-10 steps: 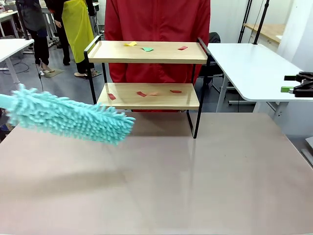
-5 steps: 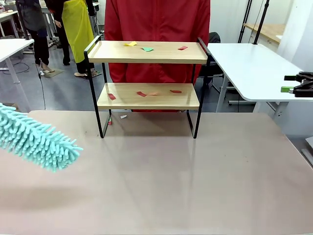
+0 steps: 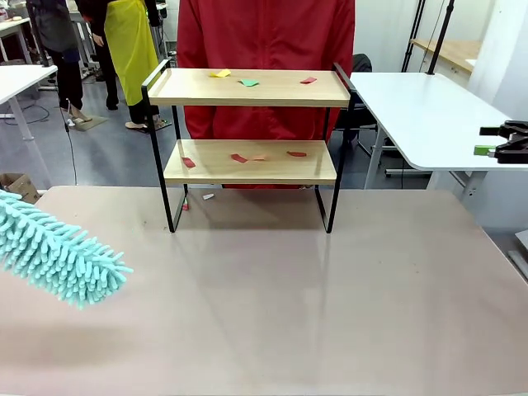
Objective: Clean the shelf.
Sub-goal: Clean the specific section of the Shelf indicated by the human with the Duster.
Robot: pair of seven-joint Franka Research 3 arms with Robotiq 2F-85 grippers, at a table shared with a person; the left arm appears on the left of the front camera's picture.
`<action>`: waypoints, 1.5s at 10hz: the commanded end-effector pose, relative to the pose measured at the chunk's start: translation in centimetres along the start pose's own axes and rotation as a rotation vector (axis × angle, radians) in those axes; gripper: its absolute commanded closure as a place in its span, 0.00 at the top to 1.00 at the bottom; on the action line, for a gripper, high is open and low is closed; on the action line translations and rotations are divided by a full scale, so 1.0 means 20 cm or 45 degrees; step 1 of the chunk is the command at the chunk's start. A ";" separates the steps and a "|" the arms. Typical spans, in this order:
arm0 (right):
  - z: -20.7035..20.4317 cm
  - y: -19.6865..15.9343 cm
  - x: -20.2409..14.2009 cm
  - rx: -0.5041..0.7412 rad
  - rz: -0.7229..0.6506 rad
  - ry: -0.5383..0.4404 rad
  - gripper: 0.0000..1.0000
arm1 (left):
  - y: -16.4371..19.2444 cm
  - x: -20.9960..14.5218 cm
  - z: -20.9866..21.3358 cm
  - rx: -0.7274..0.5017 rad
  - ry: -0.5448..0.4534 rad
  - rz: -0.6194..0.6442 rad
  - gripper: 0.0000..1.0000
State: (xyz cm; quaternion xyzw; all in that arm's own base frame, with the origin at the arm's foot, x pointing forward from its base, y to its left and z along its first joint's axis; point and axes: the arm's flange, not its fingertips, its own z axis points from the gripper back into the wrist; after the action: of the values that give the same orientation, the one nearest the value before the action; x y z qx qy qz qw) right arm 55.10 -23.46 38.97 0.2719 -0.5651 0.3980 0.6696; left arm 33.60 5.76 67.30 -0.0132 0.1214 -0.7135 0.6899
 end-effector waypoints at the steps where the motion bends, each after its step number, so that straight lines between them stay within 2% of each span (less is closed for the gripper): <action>1: 0.00 0.01 0.01 0.004 0.004 0.003 1.00 | 0.01 -0.02 0.02 0.011 -0.006 0.007 0.13; 15: 0.00 0.01 0.01 0.004 0.004 0.003 1.00 | 0.01 -0.02 0.02 0.011 -0.006 0.007 0.13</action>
State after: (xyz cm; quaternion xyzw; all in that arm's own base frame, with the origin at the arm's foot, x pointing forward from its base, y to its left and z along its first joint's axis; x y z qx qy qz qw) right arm 55.10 -23.46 38.97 0.2719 -0.5651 0.3980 0.6696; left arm 33.69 5.82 67.26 -0.0134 0.1212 -0.7131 0.6904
